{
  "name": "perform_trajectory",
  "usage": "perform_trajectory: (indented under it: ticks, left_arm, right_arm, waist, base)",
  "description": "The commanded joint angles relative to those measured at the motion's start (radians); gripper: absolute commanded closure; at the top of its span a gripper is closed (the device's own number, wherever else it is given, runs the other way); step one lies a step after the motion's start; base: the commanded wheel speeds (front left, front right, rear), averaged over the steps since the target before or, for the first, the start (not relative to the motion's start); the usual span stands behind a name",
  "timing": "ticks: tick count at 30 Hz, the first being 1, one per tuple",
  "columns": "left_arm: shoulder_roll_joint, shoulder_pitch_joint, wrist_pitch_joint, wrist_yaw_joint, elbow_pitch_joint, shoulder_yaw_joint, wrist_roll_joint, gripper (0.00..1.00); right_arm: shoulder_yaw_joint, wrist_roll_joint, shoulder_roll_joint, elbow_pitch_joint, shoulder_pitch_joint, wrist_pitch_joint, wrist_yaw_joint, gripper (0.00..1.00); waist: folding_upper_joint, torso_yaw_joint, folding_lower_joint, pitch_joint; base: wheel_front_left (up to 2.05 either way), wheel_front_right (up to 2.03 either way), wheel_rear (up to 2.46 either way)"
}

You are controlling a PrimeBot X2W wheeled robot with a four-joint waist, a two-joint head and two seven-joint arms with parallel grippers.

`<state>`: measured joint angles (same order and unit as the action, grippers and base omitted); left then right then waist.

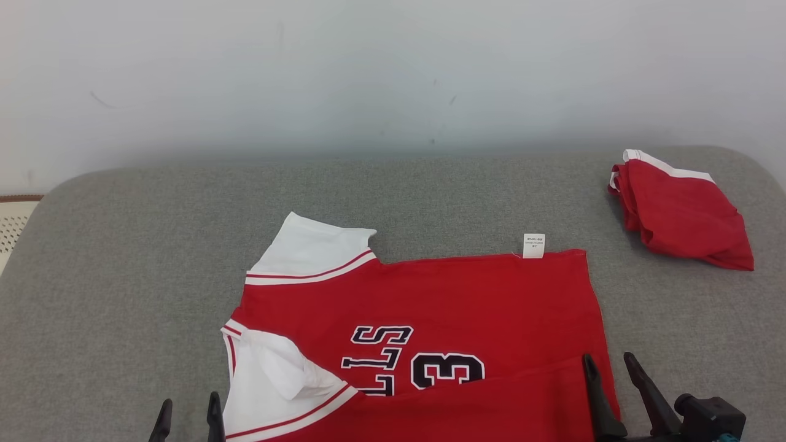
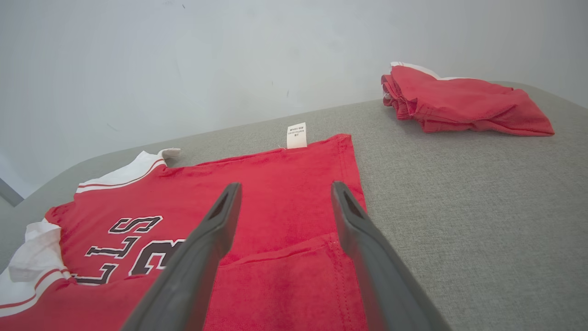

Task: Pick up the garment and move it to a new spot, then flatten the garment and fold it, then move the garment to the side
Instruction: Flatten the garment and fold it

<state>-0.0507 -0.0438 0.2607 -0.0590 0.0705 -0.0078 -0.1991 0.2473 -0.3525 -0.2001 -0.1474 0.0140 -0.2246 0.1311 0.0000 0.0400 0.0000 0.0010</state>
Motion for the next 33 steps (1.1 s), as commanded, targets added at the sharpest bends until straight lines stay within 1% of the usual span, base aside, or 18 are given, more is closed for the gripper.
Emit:
perform_trajectory:
  ticks: [1, 6, 10, 11, 12, 14, 19, 25, 28, 33]
  left_arm:
    - [-0.001, 0.001, 0.003, -0.001, 0.006, 0.000, 0.009, 0.00]
    - [-0.005, 0.041, 0.003, 0.023, 0.028, -0.002, 0.032, 0.00]
    - [-0.035, 0.121, 0.003, 0.058, 0.074, 0.000, 0.040, 0.00]
    - [-0.035, 0.121, 0.003, 0.058, 0.074, 0.000, 0.040, 0.00]
    - [-0.047, 0.158, 0.003, 0.076, 0.098, -0.001, 0.029, 0.00]
    - [-0.068, 0.202, -0.008, 0.093, 0.122, -0.003, 0.028, 0.00]
    - [-0.118, 0.325, -0.062, 0.128, 0.167, -0.008, 0.014, 0.00]
    - [-0.182, 0.476, -0.134, 0.155, 0.204, -0.012, 0.000, 0.00]
    - [-0.220, 0.544, -0.175, 0.164, 0.227, -0.023, 0.002, 0.00]
    - [-0.257, 0.652, -0.237, 0.175, 0.272, -0.035, -0.026, 0.00]
  right_arm:
    - [0.002, 0.005, 0.003, -0.002, -0.003, -0.006, -0.001, 0.00]
    - [0.007, 0.013, 0.004, -0.004, -0.012, -0.006, -0.001, 0.00]
    - [0.021, 0.012, 0.002, -0.006, -0.035, -0.002, -0.001, 0.00]
    - [0.021, 0.012, 0.002, -0.006, -0.035, -0.002, -0.001, 0.00]
    - [0.032, 0.009, 0.003, -0.007, -0.051, -0.002, -0.001, 0.00]
    - [0.044, 0.005, 0.004, -0.010, -0.068, -0.004, -0.001, 0.00]
    - [0.075, -0.001, 0.011, -0.019, -0.124, -0.013, -0.001, 0.00]
    - [0.112, -0.016, 0.025, -0.047, -0.203, -0.028, -0.001, 0.00]
    - [0.132, -0.021, 0.039, -0.064, -0.236, -0.034, -0.001, 0.00]
    - [0.157, -0.033, 0.057, -0.094, -0.289, -0.041, -0.001, 0.00]
  waist:
    - [0.0000, 0.000, 0.0000, 0.000]
    - [0.0000, -0.006, 0.0000, 0.002]
    - [0.0000, -0.025, 0.0000, 0.014]
    - [0.0000, -0.025, 0.0000, 0.014]
    - [0.0000, -0.037, 0.0000, 0.023]
    - [0.0000, -0.053, 0.0000, 0.034]
    - [0.0000, -0.101, 0.0000, 0.081]
    - [0.0000, -0.171, 0.0000, 0.147]
    - [0.0000, -0.205, 0.0000, 0.176]
    - [0.0000, -0.253, 0.0000, 0.219]
  base:
    - [0.00, 0.00, 0.00]
    - [0.00, 0.00, 0.00]
    - [0.00, 0.00, 0.00]
    - [0.00, 0.00, 0.00]
    - [0.00, 0.00, 0.00]
    - [0.00, 0.00, 0.00]
    - [0.00, 0.00, 0.00]
    - [0.00, 0.00, 0.00]
    - [0.00, 0.00, 0.00]
    - [0.00, 0.00, 0.00]
